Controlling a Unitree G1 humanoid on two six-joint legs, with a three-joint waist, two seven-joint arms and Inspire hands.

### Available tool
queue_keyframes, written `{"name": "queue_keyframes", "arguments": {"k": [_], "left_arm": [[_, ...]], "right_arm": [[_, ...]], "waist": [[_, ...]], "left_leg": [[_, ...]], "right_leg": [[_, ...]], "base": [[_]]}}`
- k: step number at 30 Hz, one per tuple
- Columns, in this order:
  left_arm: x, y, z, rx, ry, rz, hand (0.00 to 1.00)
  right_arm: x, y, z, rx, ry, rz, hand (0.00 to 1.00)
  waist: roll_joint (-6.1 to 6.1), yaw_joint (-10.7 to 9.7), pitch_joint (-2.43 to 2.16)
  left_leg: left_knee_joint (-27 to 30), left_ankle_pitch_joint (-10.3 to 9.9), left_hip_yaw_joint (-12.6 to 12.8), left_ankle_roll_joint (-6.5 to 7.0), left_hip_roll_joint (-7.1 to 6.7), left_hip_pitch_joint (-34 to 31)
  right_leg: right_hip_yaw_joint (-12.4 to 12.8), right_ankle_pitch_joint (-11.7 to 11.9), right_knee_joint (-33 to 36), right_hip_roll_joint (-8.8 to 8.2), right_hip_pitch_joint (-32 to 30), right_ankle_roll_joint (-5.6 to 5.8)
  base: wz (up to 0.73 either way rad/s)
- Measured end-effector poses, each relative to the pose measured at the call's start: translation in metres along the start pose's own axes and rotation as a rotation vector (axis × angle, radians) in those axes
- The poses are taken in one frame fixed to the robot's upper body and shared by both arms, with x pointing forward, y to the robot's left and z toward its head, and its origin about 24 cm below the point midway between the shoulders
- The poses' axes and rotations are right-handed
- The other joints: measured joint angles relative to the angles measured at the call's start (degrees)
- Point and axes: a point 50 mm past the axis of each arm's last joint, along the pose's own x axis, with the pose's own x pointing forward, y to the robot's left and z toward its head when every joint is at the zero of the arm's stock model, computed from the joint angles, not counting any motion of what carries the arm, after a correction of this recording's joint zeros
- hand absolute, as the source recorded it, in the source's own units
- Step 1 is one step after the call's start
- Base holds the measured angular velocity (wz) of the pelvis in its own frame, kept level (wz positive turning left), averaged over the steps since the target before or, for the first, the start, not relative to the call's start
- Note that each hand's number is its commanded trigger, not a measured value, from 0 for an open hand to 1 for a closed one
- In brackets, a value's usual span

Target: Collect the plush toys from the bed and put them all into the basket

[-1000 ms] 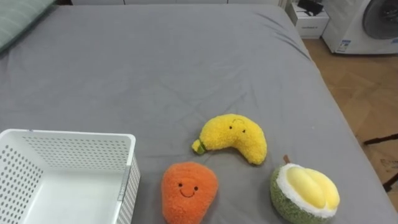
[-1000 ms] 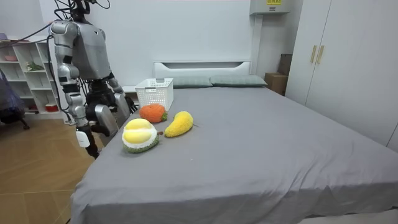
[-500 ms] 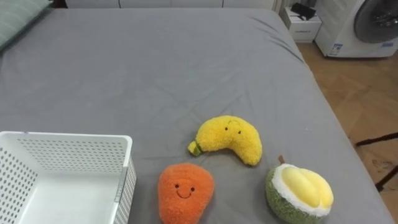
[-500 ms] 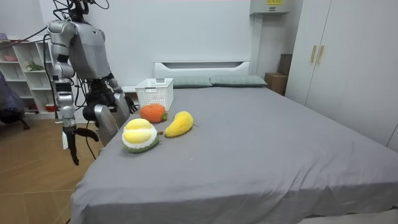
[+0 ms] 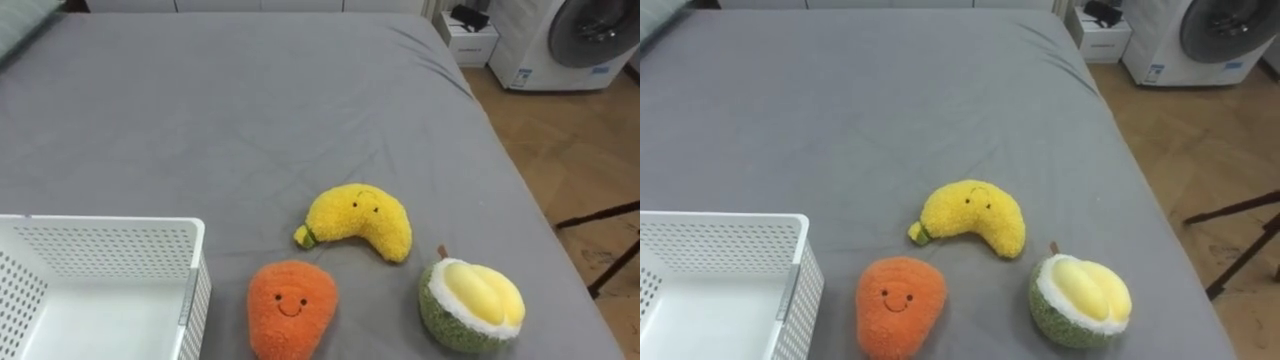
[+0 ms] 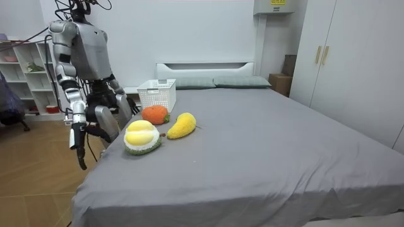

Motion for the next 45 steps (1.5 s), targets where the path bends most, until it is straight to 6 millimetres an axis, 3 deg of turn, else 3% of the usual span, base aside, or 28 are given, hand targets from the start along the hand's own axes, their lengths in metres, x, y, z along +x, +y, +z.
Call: {"name": "queue_keyframes", "arguments": {"k": [6, 9, 13, 17, 31, 35, 45], "left_arm": [[0.001, 0.001, 0.004, 0.024, -0.026, -0.002, 0.00], [0.001, 0.001, 0.006, 0.028, -0.038, -0.003, 0.00], [0.001, 0.000, 0.006, 0.044, -0.039, -0.006, 0.00], [0.001, -0.002, 0.006, 0.089, -0.039, -0.023, 0.00], [0.001, -0.007, 0.011, 0.140, -0.052, -0.057, 0.00], [0.001, -0.006, 0.014, 0.136, -0.067, -0.055, 0.00], [-0.001, -0.003, 0.013, 0.136, -0.067, -0.049, 0.00]], "right_arm": [[-0.006, 0.026, 0.045, -0.020, -0.206, 0.039, 0.00], [-0.008, 0.036, 0.057, -0.088, -0.273, 0.060, 0.00], [-0.026, 0.062, 0.081, -0.186, -0.447, 0.158, 0.00], [-0.045, 0.086, 0.092, -0.217, -0.542, 0.278, 0.00], [-0.066, 0.115, 0.091, -0.354, -0.628, 0.436, 0.00], [-0.067, 0.116, 0.092, -0.352, -0.633, 0.439, 0.00], [-0.061, 0.111, 0.084, -0.390, -0.586, 0.426, 0.00]], "waist": [[-0.17, 0.5, 0.28], [-0.34, 0.9, 0.38], [0.09, 1.1, 0.32], [0.44, 1.2, 0.11], [-0.10, 3.0, -0.32], [-0.62, 4.1, -0.33], [-0.92, 4.1, -0.26]], "left_leg": [[0.1, 0.0, -0.1, 0.02, -0.07, -1.4], [0.1, 0.0, -0.2, 0.02, -0.07, -1.5], [0.1, 0.0, -0.2, 0.02, -0.07, -1.6], [0.1, 0.0, -0.3, 0.02, -0.07, -1.6], [-0.1, 0.1, -1.1, 0.08, -0.19, -1.7], [-0.1, 0.1, -1.1, 0.13, -0.18, -1.7], [0.0, 0.1, -1.2, 0.15, -0.21, -1.3]], "right_leg": [[-0.2, 0.6, 0.0, -0.07, -1.3, -0.70], [-0.4, 0.6, 0.0, -0.09, -1.3, -0.74], [-0.4, 0.6, -0.1, -0.09, -1.3, -0.74], [-0.5, 0.6, -0.1, -0.11, -1.3, -0.75], [-1.9, 0.6, -0.1, -0.39, -1.1, -0.83], [-2.1, 0.6, -0.2, -0.44, -0.9, -0.83], [-2.8, 0.5, -0.4, -0.62, -0.2, -0.76]], "base": [[0.00], [0.03], [0.00], [0.00], [0.02], [0.02], [0.02]]}}
